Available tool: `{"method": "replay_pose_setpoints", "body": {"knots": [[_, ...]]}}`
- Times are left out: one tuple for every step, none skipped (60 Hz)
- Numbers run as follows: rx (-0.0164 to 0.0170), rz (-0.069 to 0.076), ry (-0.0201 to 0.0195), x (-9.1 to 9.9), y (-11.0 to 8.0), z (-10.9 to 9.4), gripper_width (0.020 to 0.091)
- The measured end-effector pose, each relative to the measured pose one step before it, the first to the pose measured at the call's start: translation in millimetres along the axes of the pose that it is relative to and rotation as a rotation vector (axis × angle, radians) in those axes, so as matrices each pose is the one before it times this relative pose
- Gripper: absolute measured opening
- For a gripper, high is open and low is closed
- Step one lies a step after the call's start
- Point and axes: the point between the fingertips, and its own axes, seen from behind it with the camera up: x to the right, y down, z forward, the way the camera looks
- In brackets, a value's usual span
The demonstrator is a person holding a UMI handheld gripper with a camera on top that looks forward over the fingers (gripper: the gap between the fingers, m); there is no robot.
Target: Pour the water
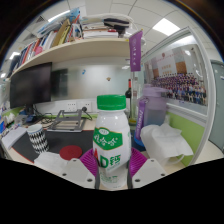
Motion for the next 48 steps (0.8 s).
{"method": "replay_pose_setpoints", "body": {"knots": [[-0.00471, -0.0046, 0.00509, 0.91, -0.07, 0.07, 0.0365], [-0.00304, -0.0019, 0.00767, 1.12, -0.34, -0.02, 0.0364], [-0.00336, -0.0014, 0.00678, 0.65, -0.04, 0.16, 0.0365], [-0.00652, -0.0027, 0.00384, -0.14, 0.32, 0.05, 0.0363], [-0.00750, -0.0051, 0.00396, -0.11, 0.03, 0.01, 0.0365], [-0.00908, -0.0070, 0.00758, 0.87, 0.10, -0.23, 0.0364], [-0.00834, -0.0096, 0.01240, 0.91, 0.96, 0.04, 0.0364], [-0.00835, -0.0086, 0.00691, 0.49, -0.69, -0.61, 0.0365], [-0.00481, -0.0084, 0.00335, -0.28, -2.15, -0.71, 0.0365], [-0.00242, -0.0092, 0.00165, -1.13, -3.11, -1.05, 0.0366], [-0.00324, -0.0108, 0.00190, -1.20, -3.47, -0.90, 0.0365], [-0.00441, -0.0149, 0.00268, -1.23, -3.57, -0.96, 0.0364], [-0.00569, -0.0193, 0.00514, -0.78, -3.65, -0.79, 0.0365], [-0.00618, -0.0229, 0.00602, -0.30, -3.57, -1.10, 0.0368], [-0.00528, -0.0251, 0.00391, -1.81, -4.75, -0.96, 0.0365], [-0.00110, -0.0240, -0.00159, -3.34, -5.57, -0.85, 0.0365], [0.00155, -0.0224, -0.00220, -4.37, -4.68, -0.45, 0.0364], [-0.00565, -0.0259, -0.00196, -3.12, -4.41, -0.05, 0.0364], [-0.01185, -0.0303, 0.00268, -2.04, -3.27, 0.61, 0.0365], [-0.01394, -0.0336, 0.00484, -1.75, -3.04, 0.56, 0.0365], [-0.00872, -0.0345, 0.00280, -2.53, -4.89, 0.41, 0.0364], [-0.00374, -0.0362, -0.00016, -3.15, -6.00, 0.63, 0.0365], [-0.00507, -0.0404, -0.00100, -3.31, -5.51, 0.81, 0.0364], [-0.00545, -0.0447, 0.00019, -1.70, -4.85, 0.96, 0.0364], [-0.00830, -0.0483, 0.00557, -1.55, -4.81, 0.88, 0.0364], [-0.00069, -0.0470, 0.00587, -1.54, -5.60, 0.75, 0.0364], [-0.00380, -0.0525, 0.00624, -1.82, -5.69, 1.20, 0.0364], [-0.00690, -0.0563, 0.00292, -1.87, -5.03, 1.35, 0.0363], [-0.00500, -0.0556, 0.00218, -1.86, -5.60, 1.05, 0.0364], [0.00232, -0.0522, 0.00178, -1.51, -7.24, 0.92, 0.0365], [0.00877, -0.0474, 0.00140, -1.72, -8.24, 0.91, 0.0364], [0.00696, -0.0481, -0.00008, -1.98, -7.35, 1.03, 0.0364], [0.00239, -0.0511, -0.00144, -1.95, -6.11, 1.06, 0.0363], [0.00098, -0.0514, -0.00017, -1.47, -5.83, 0.96, 0.0365], [0.00658, -0.0506, -0.00370, 2.55, -5.61, 2.71, 0.0366], [0.00270, -0.0495, 0.00440, -0.59, -6.40, 0.91, 0.0374], [0.00363, -0.0447, 0.00085, -3.52, -5.93, 2.91, 0.0372], [0.00295, -0.0432, -0.00049, -1.01, -6.37, 1.17, 0.0374], [0.00650, -0.0373, 0.00114, -0.39, -6.59, 1.24, 0.0375], [0.00568, -0.0346, 0.00254, -0.24, -6.25, 1.61, 0.0374], [0.00117, -0.0358, 0.00273, -0.53, -4.95, 1.93, 0.0375], [-0.00173, -0.0368, 0.00045, -1.02, -4.41, 1.83, 0.0376], [-0.00008, -0.0344, -0.00201, -0.97, -4.85, 1.11, 0.0374], [0.00544, -0.0301, -0.00339, -1.36, -5.77, 1.31, 0.0374], [0.00816, -0.0285, -0.00203, -1.18, -6.11, 1.90, 0.0375], [0.00799, -0.0354, 0.00155, 0.15, -4.93, 4.66, 0.0374], [-0.00054, -0.0363, 0.00349, -0.79, -3.52, 1.98, 0.0376], [-0.00128, -0.0375, 0.00397, -3.49, -3.03, 2.51, 0.0374]]}}
